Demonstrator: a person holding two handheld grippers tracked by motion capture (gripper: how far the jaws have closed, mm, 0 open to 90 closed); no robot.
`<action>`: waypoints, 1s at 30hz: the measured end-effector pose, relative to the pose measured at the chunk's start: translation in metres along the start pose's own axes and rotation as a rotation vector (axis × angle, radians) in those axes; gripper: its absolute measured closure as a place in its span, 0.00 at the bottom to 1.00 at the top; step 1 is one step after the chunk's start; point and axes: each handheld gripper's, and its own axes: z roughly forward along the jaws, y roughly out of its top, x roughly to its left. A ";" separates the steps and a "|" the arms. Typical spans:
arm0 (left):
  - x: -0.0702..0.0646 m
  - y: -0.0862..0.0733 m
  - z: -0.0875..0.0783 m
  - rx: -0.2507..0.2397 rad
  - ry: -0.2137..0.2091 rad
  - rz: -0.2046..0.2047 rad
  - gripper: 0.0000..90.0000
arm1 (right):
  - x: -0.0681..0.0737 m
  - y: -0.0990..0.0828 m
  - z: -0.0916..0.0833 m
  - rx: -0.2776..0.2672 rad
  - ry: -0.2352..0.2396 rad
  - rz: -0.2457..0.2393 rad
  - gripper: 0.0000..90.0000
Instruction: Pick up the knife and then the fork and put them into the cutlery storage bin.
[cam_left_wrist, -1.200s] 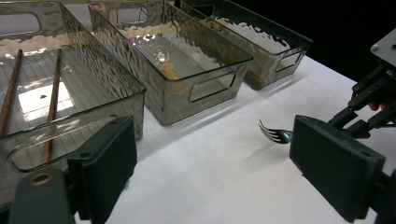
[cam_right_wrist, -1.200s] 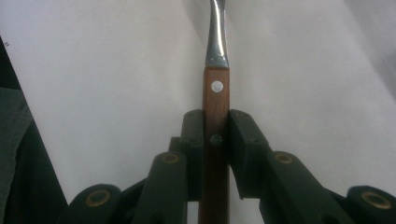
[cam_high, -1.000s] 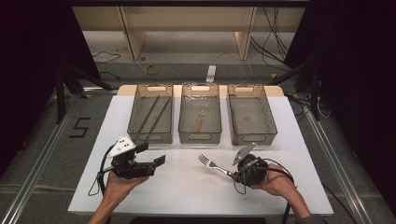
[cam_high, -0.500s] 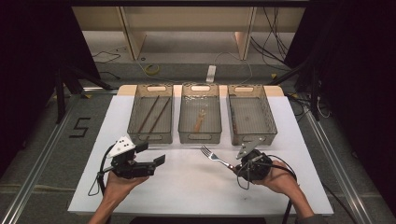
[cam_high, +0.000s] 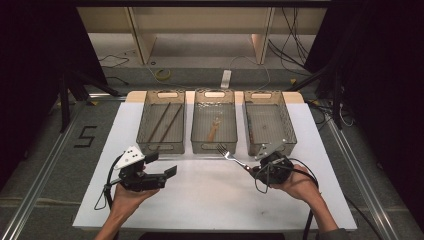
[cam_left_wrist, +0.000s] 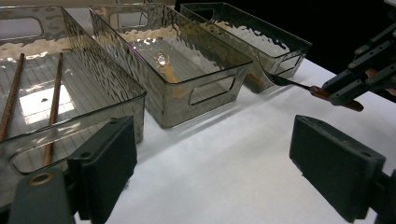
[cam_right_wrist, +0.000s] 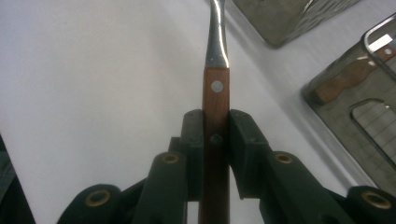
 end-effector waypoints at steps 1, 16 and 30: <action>0.000 0.000 0.000 0.000 0.001 -0.003 0.16 | -0.001 0.001 0.000 -0.008 -0.003 0.003 0.86; 0.000 0.000 0.000 0.000 0.002 -0.003 0.16 | -0.020 0.014 -0.003 -0.064 -0.038 0.048 0.86; 0.000 0.000 0.000 0.000 0.002 -0.003 0.16 | -0.051 0.035 -0.016 -0.122 -0.119 0.115 0.86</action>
